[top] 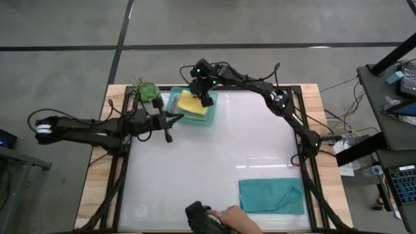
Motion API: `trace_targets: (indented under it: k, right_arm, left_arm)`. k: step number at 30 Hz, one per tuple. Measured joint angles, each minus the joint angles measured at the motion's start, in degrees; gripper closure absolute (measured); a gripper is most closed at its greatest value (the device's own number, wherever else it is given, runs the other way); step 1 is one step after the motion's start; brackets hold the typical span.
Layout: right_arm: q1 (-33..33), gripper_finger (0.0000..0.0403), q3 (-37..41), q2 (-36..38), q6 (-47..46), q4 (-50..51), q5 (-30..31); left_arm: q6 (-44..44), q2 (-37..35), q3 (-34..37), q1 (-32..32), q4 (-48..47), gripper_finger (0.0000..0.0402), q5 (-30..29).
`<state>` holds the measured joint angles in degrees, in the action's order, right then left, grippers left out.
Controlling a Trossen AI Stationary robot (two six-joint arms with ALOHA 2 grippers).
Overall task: Fold microfiber towels
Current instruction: Put the yellow microfiber towel into the bin
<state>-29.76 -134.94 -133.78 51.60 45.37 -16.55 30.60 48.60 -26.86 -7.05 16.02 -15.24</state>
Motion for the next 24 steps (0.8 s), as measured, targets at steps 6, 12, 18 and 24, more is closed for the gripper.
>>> trace_targets:
  k: [6,12,18,24]
  right_arm:
    - [-0.2,0.0248,-0.1,3.4,-7.2,0.1,0.1]
    - [1.2,0.0282,0.0,6.8,-12.1,6.8,-5.8]
    - [4.4,0.0352,0.5,7.7,-14.0,15.6,-6.1]
    - [6.9,0.0391,2.7,8.0,-16.4,17.7,-4.4]
  left_arm:
    - [-2.2,3.4,0.0,-3.7,0.2,0.0402,-0.9]
    - [-6.3,12.0,-2.3,-10.0,-0.5,0.0402,1.5]
    - [-4.6,18.0,-9.7,-14.0,-12.2,0.0402,5.4]
    - [1.9,21.3,-12.3,-18.6,-18.5,0.0402,6.9]
